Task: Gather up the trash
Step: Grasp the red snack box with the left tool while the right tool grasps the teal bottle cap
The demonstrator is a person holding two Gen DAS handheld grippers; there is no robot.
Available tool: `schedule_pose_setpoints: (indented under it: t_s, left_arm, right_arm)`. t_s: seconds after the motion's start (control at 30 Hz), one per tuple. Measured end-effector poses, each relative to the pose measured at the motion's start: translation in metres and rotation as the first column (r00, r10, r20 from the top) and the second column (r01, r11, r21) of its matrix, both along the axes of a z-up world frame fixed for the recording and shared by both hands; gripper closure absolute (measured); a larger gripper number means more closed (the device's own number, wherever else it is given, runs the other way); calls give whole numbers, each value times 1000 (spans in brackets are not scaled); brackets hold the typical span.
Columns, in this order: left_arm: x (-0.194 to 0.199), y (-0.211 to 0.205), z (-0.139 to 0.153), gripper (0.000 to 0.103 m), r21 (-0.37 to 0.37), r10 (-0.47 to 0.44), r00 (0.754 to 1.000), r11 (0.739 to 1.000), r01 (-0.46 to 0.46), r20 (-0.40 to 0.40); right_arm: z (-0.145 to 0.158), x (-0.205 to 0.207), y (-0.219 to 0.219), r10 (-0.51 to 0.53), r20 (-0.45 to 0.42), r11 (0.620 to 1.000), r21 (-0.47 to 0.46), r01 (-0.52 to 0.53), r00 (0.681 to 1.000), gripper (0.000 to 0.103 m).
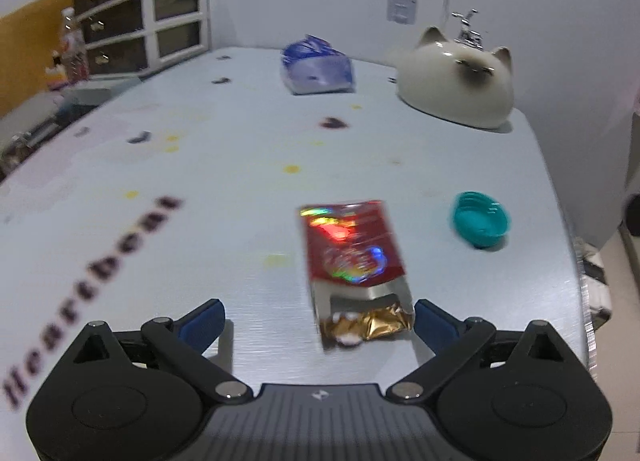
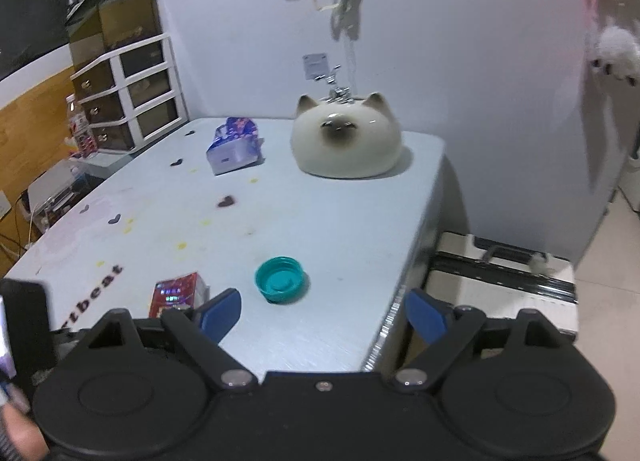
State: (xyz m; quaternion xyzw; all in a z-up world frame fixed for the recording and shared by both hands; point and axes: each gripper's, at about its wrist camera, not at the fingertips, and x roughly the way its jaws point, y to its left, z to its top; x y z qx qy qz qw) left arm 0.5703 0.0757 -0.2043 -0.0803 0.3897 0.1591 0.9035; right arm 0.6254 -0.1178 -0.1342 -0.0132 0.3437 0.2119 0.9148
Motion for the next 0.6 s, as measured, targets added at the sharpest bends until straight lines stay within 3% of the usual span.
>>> schedule_pose_setpoints:
  t_s: [0.13, 0.23, 0.3, 0.5, 0.57, 0.6]
  left_arm:
    - [-14, 19, 5, 9, 6, -46, 998, 999, 46, 46]
    - [-15, 24, 10, 11, 55, -143, 988, 989, 140, 61]
    - [-14, 28, 13, 12, 39, -185, 980, 982, 182, 79]
    - [-4, 35, 15, 14, -39, -243, 964, 968, 248, 107]
    - [2, 37, 14, 17, -49, -245, 964, 967, 251, 103]
    - [5, 37, 14, 17, -42, -249, 963, 966, 254, 97]
  right_arm:
    - [-21, 22, 26, 58, -18, 998, -34, -59, 998, 18]
    - [-35, 39, 47, 90, -12, 992, -89, -90, 996, 19]
    - [-43, 50, 60, 110, -3, 987, -115, -110, 994, 22]
    - [-67, 74, 88, 135, -59, 975, -169, -143, 989, 34]
    - [-73, 78, 92, 130, -70, 973, -183, -141, 989, 48]
    - [-73, 79, 91, 132, -69, 976, -164, -142, 989, 49]
